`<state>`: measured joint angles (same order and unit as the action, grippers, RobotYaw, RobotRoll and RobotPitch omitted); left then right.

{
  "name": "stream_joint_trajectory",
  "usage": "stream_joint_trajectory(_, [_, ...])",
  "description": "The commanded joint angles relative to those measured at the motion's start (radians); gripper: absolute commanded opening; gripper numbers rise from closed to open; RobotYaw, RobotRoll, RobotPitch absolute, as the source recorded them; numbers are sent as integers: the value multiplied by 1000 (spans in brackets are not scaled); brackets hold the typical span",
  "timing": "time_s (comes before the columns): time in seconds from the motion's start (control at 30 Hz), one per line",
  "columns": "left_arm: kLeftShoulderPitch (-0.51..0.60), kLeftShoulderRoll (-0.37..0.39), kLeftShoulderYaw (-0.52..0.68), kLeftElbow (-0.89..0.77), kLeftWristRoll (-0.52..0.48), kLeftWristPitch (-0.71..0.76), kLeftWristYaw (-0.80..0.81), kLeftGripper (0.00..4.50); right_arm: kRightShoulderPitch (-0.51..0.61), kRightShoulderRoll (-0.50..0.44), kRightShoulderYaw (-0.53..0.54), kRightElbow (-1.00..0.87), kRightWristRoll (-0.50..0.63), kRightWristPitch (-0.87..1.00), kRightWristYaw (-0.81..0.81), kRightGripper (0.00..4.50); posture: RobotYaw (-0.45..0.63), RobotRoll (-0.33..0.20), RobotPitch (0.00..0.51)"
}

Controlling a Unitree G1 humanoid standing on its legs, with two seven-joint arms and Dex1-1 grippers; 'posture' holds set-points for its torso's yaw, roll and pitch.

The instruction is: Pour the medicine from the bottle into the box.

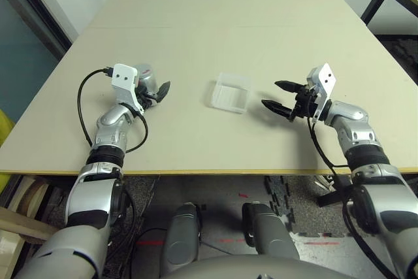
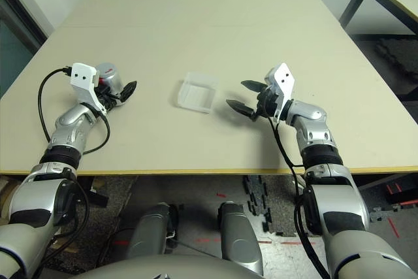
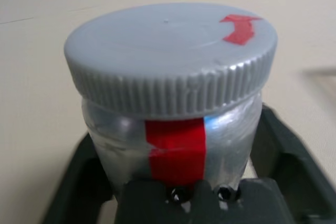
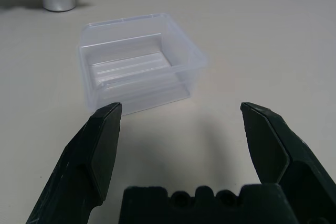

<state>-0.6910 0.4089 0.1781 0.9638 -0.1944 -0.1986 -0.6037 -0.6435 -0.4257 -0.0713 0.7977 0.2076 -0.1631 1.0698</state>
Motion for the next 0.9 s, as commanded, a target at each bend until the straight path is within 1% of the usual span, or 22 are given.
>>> stream_joint_trajectory(0.03, [-4,-5,-3,31,12,-8,-7,2802,-8,-3,0,16,-5,-8,-7,4500,-85,0,103])
stream_joint_trajectory(0.07, [-4,-4,-3,31,12,-8,-7,2719,-9,-3,0,16,-4,-7,-7,4500,-85,0,103])
stream_joint_trajectory(0.23, [0,4,-6,16,10,9,-23,2721,-12,-4,-8,8,6,4,-13,4500,-87,0,102])
stream_joint_trajectory(0.4, [-9,7,-7,-35,-14,56,-87,2721,-28,-10,-21,-2,25,37,-11,4500,-93,0,99])
stream_joint_trajectory(0.7, [-34,-29,-29,-192,-60,166,-221,2721,-47,-22,-25,-63,57,117,47,4500,-101,0,88])
stream_joint_trajectory(0.9, [-75,-45,-68,-292,-74,261,-291,2721,-64,-37,-2,-177,92,214,121,4500,-107,0,82])
